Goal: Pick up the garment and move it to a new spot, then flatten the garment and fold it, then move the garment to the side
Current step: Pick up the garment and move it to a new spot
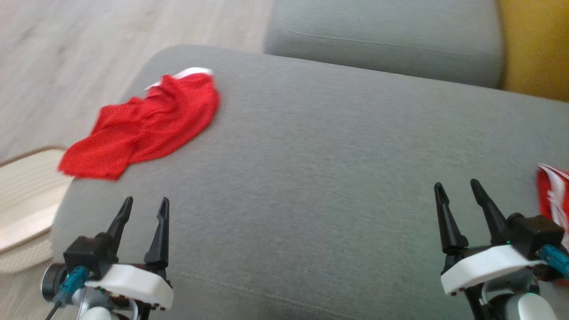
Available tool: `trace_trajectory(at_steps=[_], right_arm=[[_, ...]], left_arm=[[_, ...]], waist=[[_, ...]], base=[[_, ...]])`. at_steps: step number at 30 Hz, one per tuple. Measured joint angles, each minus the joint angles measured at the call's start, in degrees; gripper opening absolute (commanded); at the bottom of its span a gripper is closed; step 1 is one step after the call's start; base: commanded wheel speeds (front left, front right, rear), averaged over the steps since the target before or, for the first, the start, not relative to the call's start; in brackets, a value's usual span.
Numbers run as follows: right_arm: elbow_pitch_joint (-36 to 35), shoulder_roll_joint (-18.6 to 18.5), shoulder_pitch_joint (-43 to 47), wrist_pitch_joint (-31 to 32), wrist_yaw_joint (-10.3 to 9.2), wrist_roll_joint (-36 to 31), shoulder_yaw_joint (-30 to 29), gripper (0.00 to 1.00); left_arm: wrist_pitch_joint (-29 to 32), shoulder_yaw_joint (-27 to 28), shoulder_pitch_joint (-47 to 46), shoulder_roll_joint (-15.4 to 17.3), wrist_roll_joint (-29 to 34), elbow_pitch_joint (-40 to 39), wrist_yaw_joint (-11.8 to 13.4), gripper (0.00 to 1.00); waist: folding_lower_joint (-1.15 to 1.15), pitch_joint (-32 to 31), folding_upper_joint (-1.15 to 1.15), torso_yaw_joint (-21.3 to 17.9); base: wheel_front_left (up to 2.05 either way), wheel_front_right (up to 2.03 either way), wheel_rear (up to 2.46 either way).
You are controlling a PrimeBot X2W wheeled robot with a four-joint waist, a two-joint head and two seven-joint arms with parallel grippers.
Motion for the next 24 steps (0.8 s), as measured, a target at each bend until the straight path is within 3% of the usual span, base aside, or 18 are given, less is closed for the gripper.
trace_trajectory(at_steps=[10,24], right_arm=[[0.05,0.00,-0.03,0.00,0.00,0.02,1.26,1.00],[-0.47,0.00,-0.64,0.77,0.00,-0.10,1.42,1.00]], left_arm=[[-0.02,0.24,0.00,0.63,-0.02,-0.01,0.36,1.00],[-0.57,1.13,-2.18,0.64,-0.53,-0.48,0.31,1.00]], waist=[[0.00,-0.69,0.00,7.13],[0.00,1.78,0.00,7.56]], base=[[0.00,0.00,0.00],[0.00,0.00,0.00]])
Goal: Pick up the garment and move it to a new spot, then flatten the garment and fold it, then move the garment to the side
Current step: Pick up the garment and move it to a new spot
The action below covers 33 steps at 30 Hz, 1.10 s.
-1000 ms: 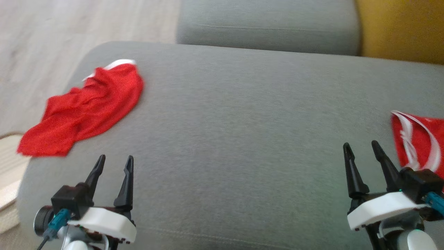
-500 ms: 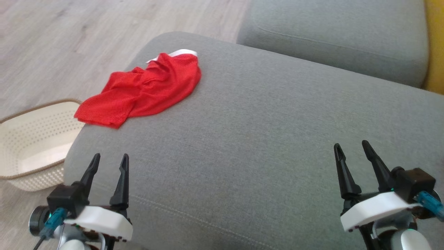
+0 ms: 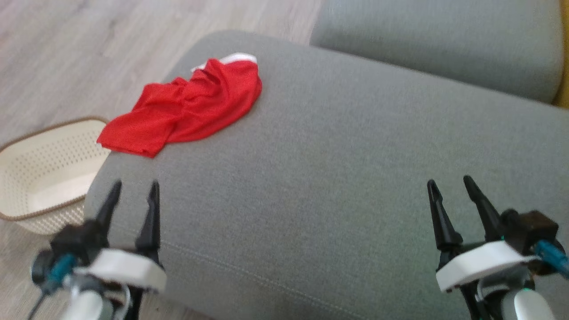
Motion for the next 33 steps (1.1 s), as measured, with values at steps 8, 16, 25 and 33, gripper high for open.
trace_trajectory(at_steps=[8,16,25,33], right_arm=[[-3.32,-0.01,-5.01,2.35,0.00,-2.91,-0.66,1.00],[-5.87,-0.07,-9.85,4.52,0.00,-5.99,-0.86,1.00],[-7.15,-0.20,-14.64,5.27,0.00,-7.65,-0.12,1.00],[-6.57,-0.25,-16.59,5.24,0.00,-7.64,1.29,1.00]], left_arm=[[-0.70,2.85,-12.72,-1.80,-2.15,3.54,-3.72,1.00],[-0.79,6.57,-31.65,-2.68,-6.02,18.07,-11.65,1.00],[3.10,4.65,-50.54,-1.77,-6.60,44.56,-18.81,1.00],[11.58,0.36,-53.57,-3.38,-9.03,62.79,-20.47,1.00]], waist=[[0.00,6.73,0.00,-1.32],[0.00,16.44,0.00,-3.75],[0.01,24.90,0.00,-6.98],[0.01,27.95,0.00,-10.52]], base=[[0.00,0.00,0.00],[0.00,0.00,0.00],[0.00,0.00,0.00],[0.00,0.00,0.00]])
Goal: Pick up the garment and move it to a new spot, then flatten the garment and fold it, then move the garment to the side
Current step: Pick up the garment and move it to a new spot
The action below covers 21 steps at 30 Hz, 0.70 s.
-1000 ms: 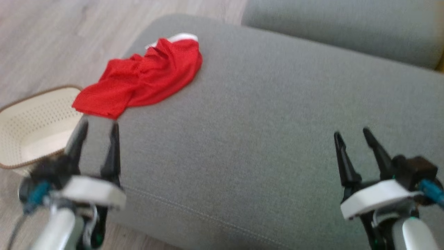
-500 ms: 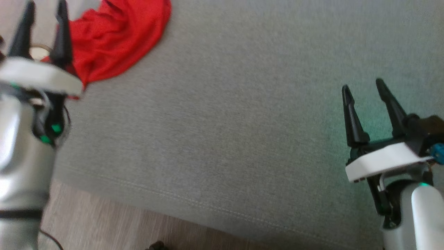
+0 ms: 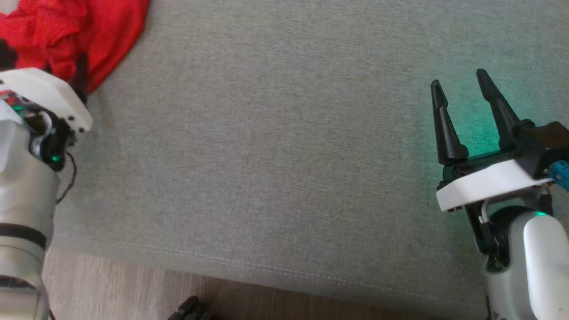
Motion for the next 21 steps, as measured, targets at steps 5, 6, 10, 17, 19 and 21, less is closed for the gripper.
trace_trajectory(at_steps=[5,6,10,17,19,21], right_arm=[[0.53,0.00,-0.53,-0.32,0.00,0.01,-0.54,1.00],[0.63,0.00,-0.52,-0.38,0.00,0.05,-0.71,1.00],[1.30,0.00,-0.48,-1.08,0.00,0.23,-1.59,1.00],[3.33,0.01,0.81,-3.55,0.00,1.65,-2.43,1.00],[4.06,0.01,2.16,-3.91,0.00,1.88,-2.83,1.00],[4.85,0.02,3.55,-4.43,0.00,2.60,-3.10,1.00]], left_arm=[[-0.49,-1.85,-0.01,-0.20,-3.60,0.60,-0.10,0.00],[-1.96,-1.90,-0.01,0.07,-4.03,0.46,-0.10,0.00],[-8.99,-1.46,-0.09,1.26,-6.72,-0.42,-0.11,0.00],[-12.29,0.98,0.59,6.46,-5.88,-7.40,-0.04,0.00],[-12.36,4.02,2.50,8.29,-4.05,-12.12,0.85,0.00],[-12.37,6.66,6.25,10.02,-2.08,-16.86,1.45,0.00]], waist=[[0.00,-0.04,0.00,-0.84],[0.00,-0.32,0.00,-0.85],[0.00,-2.21,0.00,-0.57],[-0.01,-8.20,0.00,-0.49],[-0.01,-10.27,0.00,-0.59],[-0.01,-12.45,0.00,-0.80]], base=[[0.00,0.00,0.00],[0.00,0.00,0.00],[0.00,0.00,0.00],[0.00,0.00,0.00],[0.00,0.00,0.00],[0.00,0.00,0.00]])
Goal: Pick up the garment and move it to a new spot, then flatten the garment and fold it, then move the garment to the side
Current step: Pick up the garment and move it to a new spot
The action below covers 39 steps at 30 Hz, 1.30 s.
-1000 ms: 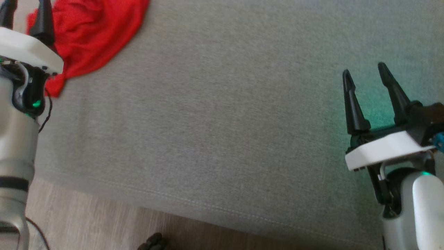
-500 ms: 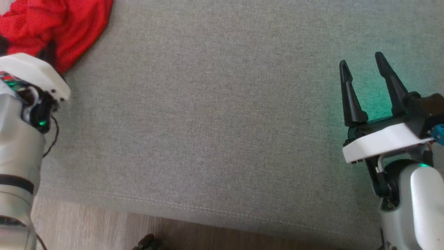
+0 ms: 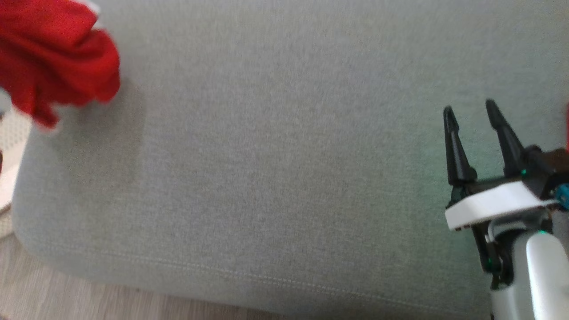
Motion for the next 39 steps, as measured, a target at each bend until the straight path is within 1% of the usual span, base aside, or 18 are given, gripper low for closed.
trace_trajectory(at_steps=[1,2,3,6,7,13,17,20,22,25,29,35,36,39], right_arm=[[0.34,0.01,0.60,-0.21,0.00,0.40,-0.18,1.00],[0.34,0.01,0.60,-0.21,0.00,0.40,-0.18,1.00],[0.65,0.01,1.19,-0.44,0.00,0.81,-0.32,1.00],[1.52,0.04,3.03,-1.22,0.00,1.87,-0.45,1.00],[1.81,0.04,4.54,-1.69,0.00,2.64,-0.51,1.00],[2.34,0.12,9.35,-2.70,0.00,3.59,-0.97,1.00],[2.58,0.20,10.54,-2.71,0.00,4.66,-0.91,1.00],[2.58,0.21,10.77,-2.71,0.00,4.77,-0.70,1.00],[2.58,0.21,11.21,-2.70,0.00,5.35,-0.46,1.00],[2.46,0.21,11.29,-2.70,0.00,5.73,0.02,1.00],[2.33,0.21,11.24,-2.69,0.00,6.04,0.94,1.00],[2.08,0.21,10.88,-2.69,0.00,6.67,2.58,1.00],[2.08,0.21,10.88,-2.69,0.00,6.67,2.58,1.00],[2.04,0.21,9.99,-2.71,0.00,6.77,3.32,1.00]], left_arm=[[-0.01,0.85,2.45,0.47,1.07,-2.15,0.45,0.00],[-0.01,0.85,2.45,0.47,1.07,-2.15,0.45,0.00],[-0.01,1.59,5.23,0.63,1.83,-4.39,0.62,0.00],[-0.08,3.12,14.66,0.53,3.89,-12.33,2.67,0.00],[-0.08,3.90,20.81,0.53,4.65,-18.45,4.37,0.00],[0.38,5.25,38.06,0.38,4.46,-37.88,10.37,0.00],[3.02,6.61,45.32,0.65,4.37,-48.33,14.56,0.00],[4.85,6.45,47.95,0.90,4.65,-53.66,16.14,0.00],[5.60,5.87,48.76,0.92,4.80,-55.99,16.62,0.00],[6.22,3.35,48.79,0.59,5.78,-58.02,16.62,0.00],[6.14,-0.48,47.19,-1.92,6.62,-57.80,16.46,0.00],[5.55,-7.50,38.77,-6.93,8.26,-52.39,13.00,0.00],[5.55,-7.50,38.77,-6.93,8.26,-52.39,13.00,0.00],[4.89,-10.45,34.04,-9.60,8.95,-48.82,10.94,0.00]], waist=[[0.00,-1.06,0.00,-0.11],[0.00,-1.06,0.00,-0.11],[0.00,-2.12,0.00,-0.23],[0.00,-5.32,0.00,-0.65],[0.00,-7.41,0.00,-1.01],[0.00,-12.50,0.00,-2.37],[0.00,-14.15,0.00,-3.59],[0.00,-14.78,0.00,-4.64],[0.00,-14.98,0.00,-5.46],[0.00,-14.99,0.00,-6.94],[0.00,-14.41,0.00,-9.23],[0.00,-12.57,0.00,-13.42],[0.00,-12.57,0.00,-13.42],[0.00,-11.15,0.00,-15.52]], base=[[0.00,0.00,0.00],[0.00,0.00,0.00],[0.00,0.00,0.00],[0.00,0.00,0.00],[0.00,0.00,0.00],[0.00,0.00,0.00],[0.00,0.00,0.00],[0.00,0.00,0.00],[0.00,0.00,0.00],[0.00,0.00,0.00],[0.00,0.00,0.00],[0.00,0.00,0.00],[0.00,0.00,0.00],[0.00,0.00,0.00]])
